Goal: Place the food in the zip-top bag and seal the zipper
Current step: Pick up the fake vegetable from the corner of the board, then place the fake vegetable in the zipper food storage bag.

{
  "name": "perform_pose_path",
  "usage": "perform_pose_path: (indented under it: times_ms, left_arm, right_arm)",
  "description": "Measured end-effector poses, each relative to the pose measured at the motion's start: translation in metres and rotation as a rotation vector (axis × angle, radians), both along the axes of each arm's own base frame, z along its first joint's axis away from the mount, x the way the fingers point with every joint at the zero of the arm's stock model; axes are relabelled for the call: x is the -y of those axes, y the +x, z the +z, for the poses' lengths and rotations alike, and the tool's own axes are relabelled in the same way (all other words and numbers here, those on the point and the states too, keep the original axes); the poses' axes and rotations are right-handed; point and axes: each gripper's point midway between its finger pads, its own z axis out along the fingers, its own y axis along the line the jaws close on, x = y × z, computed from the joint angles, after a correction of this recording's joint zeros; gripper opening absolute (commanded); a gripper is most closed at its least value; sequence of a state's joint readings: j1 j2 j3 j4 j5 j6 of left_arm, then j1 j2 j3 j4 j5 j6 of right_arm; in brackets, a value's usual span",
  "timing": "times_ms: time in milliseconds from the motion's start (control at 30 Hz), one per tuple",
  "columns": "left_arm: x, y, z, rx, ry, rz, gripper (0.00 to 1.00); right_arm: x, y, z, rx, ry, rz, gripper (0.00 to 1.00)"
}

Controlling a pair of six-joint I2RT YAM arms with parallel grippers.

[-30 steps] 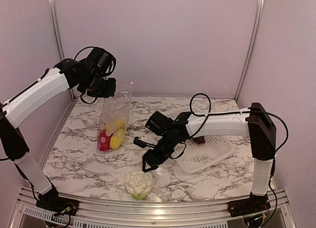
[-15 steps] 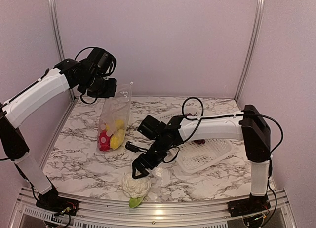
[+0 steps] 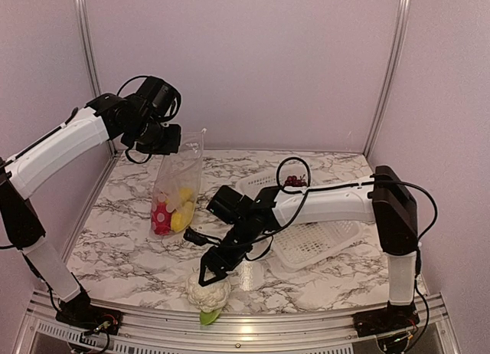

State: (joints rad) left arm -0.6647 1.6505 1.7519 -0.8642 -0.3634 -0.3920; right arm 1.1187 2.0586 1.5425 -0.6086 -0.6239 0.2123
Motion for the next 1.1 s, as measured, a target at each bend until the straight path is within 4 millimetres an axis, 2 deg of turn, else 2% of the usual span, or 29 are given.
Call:
perform_pose_path:
  times_ms: [133,233,333,400,567,733,933,1000,1100]
  left_arm:
    - [0.001,0.000,0.000,-0.002,-0.003,-0.002,0.00]
    - [0.002,-0.001,0.000,-0.005,-0.007,-0.006,0.00]
    - [0.003,-0.002,-0.001,-0.011,-0.016,-0.012,0.00]
    - [0.004,-0.002,-0.001,-0.013,-0.021,-0.016,0.00]
    - [0.007,-0.002,-0.001,-0.018,-0.033,-0.022,0.00]
    - [0.009,-0.003,-0.001,-0.021,-0.044,-0.026,0.00]
    - [0.013,-0.005,-0.002,-0.035,-0.074,-0.029,0.00]
    - [0.015,-0.005,-0.002,-0.040,-0.091,-0.027,0.00]
    - [0.018,-0.004,0.001,-0.035,-0.131,-0.014,0.00]
  right_arm:
    - [0.005,0.005,0.008,0.043,-0.021,-0.013,0.55]
    - [0.015,0.009,0.016,0.085,-0.057,-0.023,0.54]
    - [0.022,0.017,0.032,0.142,-0.076,-0.045,0.53]
    - [0.025,0.024,0.051,0.174,-0.064,-0.062,0.52]
    - [0.023,0.047,0.121,0.245,0.054,-0.123,0.49]
    - [0.026,0.086,0.192,0.318,0.177,-0.224,0.50]
    - [0.039,0.134,0.274,0.415,0.325,-0.379,0.50]
    - [0.045,0.144,0.288,0.427,0.354,-0.428,0.50]
    - [0.049,0.155,0.295,0.420,0.366,-0.493,0.50]
